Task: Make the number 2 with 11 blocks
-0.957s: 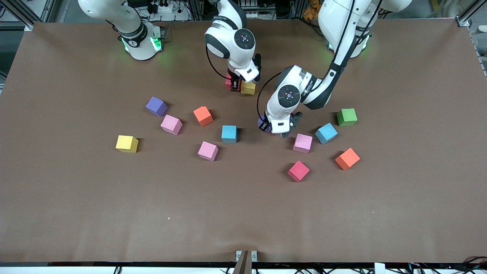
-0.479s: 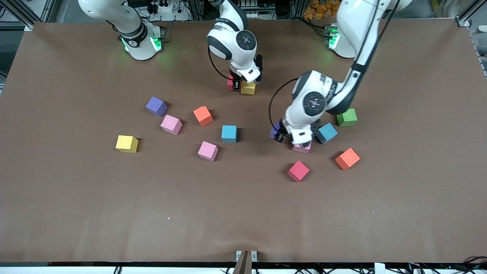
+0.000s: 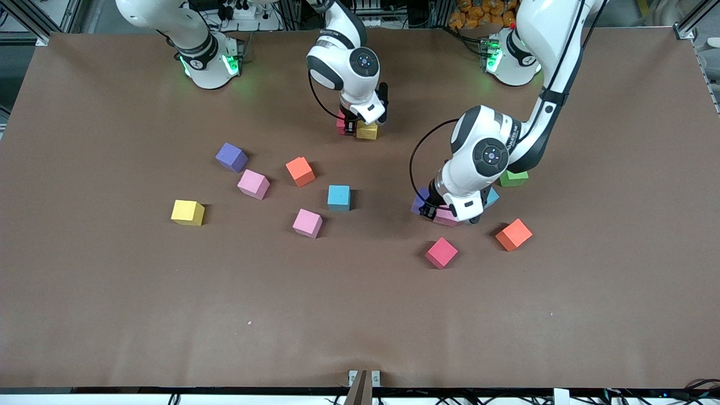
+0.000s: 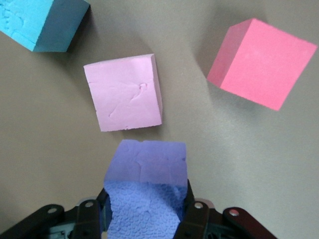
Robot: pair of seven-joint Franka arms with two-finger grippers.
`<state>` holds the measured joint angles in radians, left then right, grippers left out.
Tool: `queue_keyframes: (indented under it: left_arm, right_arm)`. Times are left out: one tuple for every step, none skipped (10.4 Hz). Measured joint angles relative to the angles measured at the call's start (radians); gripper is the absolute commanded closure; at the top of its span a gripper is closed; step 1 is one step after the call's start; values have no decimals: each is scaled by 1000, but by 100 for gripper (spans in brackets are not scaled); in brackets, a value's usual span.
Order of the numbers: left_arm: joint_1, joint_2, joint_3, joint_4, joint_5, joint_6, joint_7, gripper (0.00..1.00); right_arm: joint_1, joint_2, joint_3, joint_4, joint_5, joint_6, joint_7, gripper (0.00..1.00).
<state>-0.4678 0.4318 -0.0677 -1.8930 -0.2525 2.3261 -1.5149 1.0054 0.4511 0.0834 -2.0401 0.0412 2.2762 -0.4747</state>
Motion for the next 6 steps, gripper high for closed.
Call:
queue_keyframes:
  left_arm:
    - [1, -9, 0, 3, 0, -15, -4, 95]
    - [1, -24, 0, 4, 0, -41, -17, 94]
    - [1, -40, -1, 4, 0, -66, -37, 94]
    - [0, -58, -1, 4, 0, -89, -59, 95]
    - [1, -72, -1, 4, 0, -111, -73, 95]
    - [2, -82, 0, 4, 0, -123, -84, 95]
  right_arm:
    - [1, 1, 0, 0, 0, 2, 0, 0]
    - [3, 1, 0, 0, 0, 6, 0, 0]
    - [3, 1, 0, 0, 0, 9, 0, 0]
    - [3, 1, -1, 1, 0, 9, 0, 0]
    - [3, 0, -1, 3, 0, 9, 0, 0]
    - [3, -4, -2, 6, 0, 2, 0, 0]
